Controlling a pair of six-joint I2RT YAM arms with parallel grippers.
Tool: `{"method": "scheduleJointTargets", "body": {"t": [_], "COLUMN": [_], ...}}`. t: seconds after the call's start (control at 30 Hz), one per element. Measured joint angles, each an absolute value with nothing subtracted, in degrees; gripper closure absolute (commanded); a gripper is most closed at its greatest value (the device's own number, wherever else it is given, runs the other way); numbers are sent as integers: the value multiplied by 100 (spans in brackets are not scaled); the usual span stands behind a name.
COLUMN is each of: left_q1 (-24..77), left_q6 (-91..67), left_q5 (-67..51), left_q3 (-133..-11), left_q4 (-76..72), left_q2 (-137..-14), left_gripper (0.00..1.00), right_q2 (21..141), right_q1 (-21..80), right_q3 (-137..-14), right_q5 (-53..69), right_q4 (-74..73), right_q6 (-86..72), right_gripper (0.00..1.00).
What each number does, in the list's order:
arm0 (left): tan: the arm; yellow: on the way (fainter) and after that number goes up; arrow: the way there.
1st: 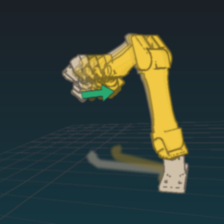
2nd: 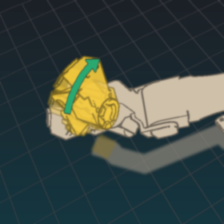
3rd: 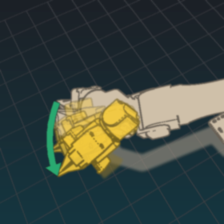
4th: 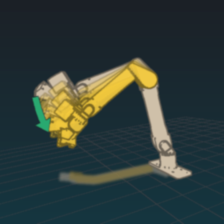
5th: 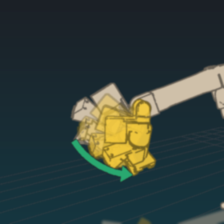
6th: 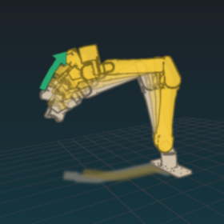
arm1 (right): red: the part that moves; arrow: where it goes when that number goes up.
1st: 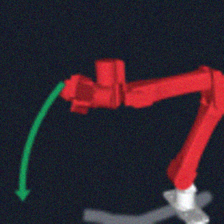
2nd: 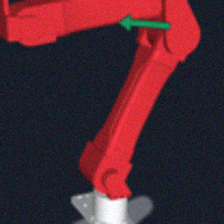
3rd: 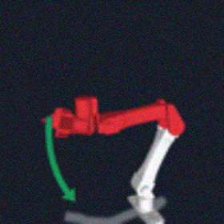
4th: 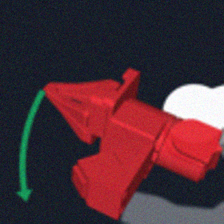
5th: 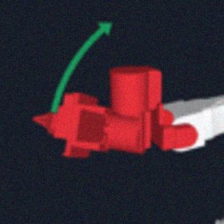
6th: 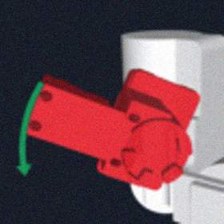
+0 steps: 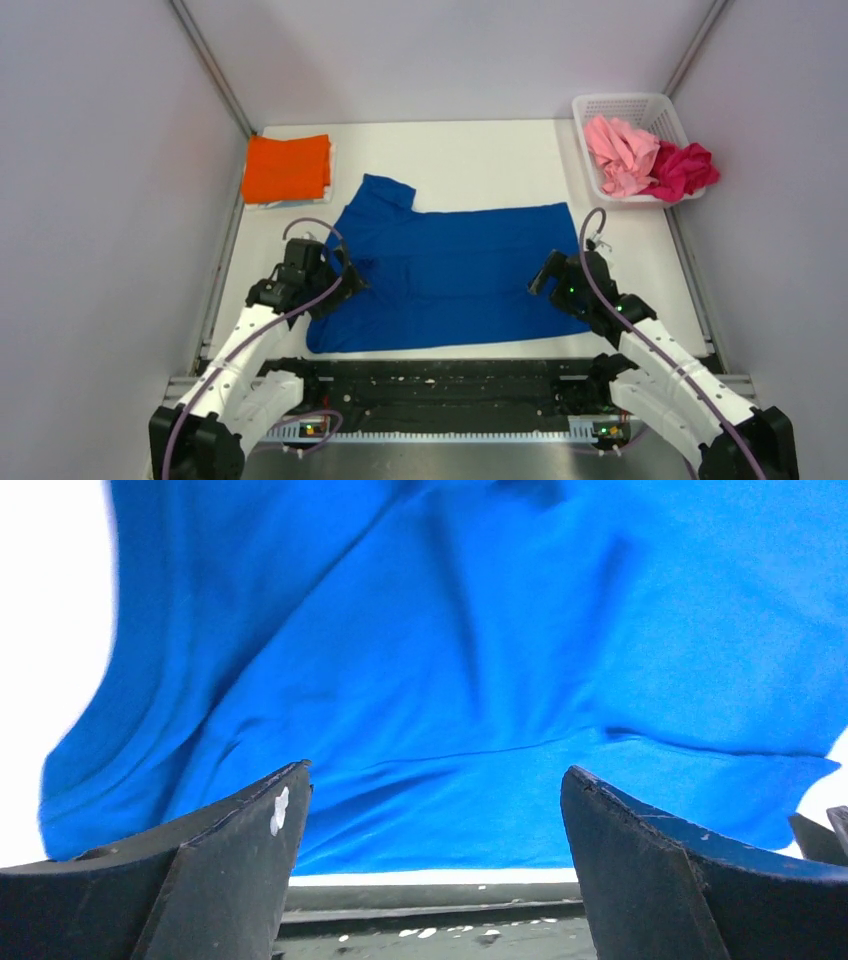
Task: Fold and stack the t-shirts
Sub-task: Fold the flattened tshirt in 1/3 of the way, then grab the side of the flattened tshirt furthest away from the robot with both arms
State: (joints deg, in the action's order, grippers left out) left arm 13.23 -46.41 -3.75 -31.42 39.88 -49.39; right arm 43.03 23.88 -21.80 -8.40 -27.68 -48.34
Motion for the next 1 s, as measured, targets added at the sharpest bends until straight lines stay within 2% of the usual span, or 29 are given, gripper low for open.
{"method": "scheduleJointTargets", "body": {"t": [0.17, 0.47, 0.8, 1.0], "left_q1": [1328, 1339, 1350, 1350], "left_q6": [-4416, -4178, -3769, -3592], "left_q5": [-744, -1004, -202, -56], "left_q3": [-3760, -4375, -5798, -6429], "left_q4": [3295, 2386, 2156, 2161], "left_q2": [-5367, -7286, -9338, -10088], "left_gripper": [1, 1, 1, 1], "right_q2": [4442, 4482, 4657, 4703], "right_q1": [2388, 2388, 2386, 2383], "right_q3": [-2571, -2571, -2639, -2755], "right_q5": [-985, -1350, -1951, -2185], "right_q4": [-2224, -1553, -1610, -1629], "right_q6": [-4692, -4663, -4488, -4434], "right_gripper": [1, 1, 1, 1]}}
